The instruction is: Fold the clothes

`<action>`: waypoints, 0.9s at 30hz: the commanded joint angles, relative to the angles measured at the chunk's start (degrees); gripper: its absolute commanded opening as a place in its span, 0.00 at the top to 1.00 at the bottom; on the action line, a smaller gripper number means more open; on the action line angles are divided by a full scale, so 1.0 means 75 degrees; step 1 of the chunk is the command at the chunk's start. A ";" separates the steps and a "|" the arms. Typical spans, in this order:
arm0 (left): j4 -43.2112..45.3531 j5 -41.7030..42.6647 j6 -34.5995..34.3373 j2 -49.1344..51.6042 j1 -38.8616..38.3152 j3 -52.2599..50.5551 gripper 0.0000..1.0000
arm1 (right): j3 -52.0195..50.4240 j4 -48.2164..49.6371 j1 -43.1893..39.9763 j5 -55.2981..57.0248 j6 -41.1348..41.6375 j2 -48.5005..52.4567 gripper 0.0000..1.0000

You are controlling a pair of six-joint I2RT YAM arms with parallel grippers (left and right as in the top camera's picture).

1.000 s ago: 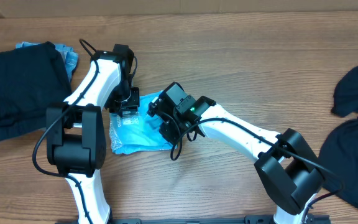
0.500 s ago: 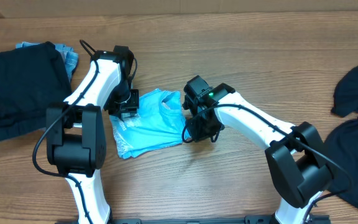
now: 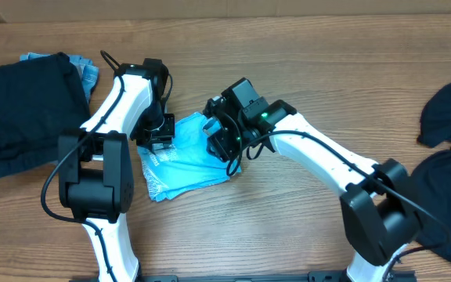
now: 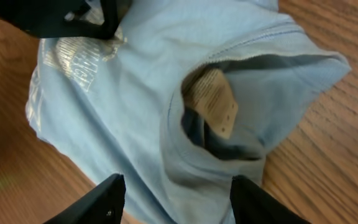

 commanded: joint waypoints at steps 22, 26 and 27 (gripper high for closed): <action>0.0382 -0.0411 0.0067 -0.2369 0.0047 -0.0009 0.64 | 0.0262 -0.2597 -0.0705 0.0440 0.1498 -0.1215 0.85; 0.1606 0.0851 0.2541 -0.2011 0.0035 -0.0012 0.48 | 0.0242 -0.2328 -0.0347 -0.1754 0.1693 -0.1137 0.85; 0.1545 0.1259 0.3305 -0.1507 0.0032 -0.0012 0.39 | 0.0242 -0.2189 -0.0079 -0.1731 0.1906 -0.1072 0.84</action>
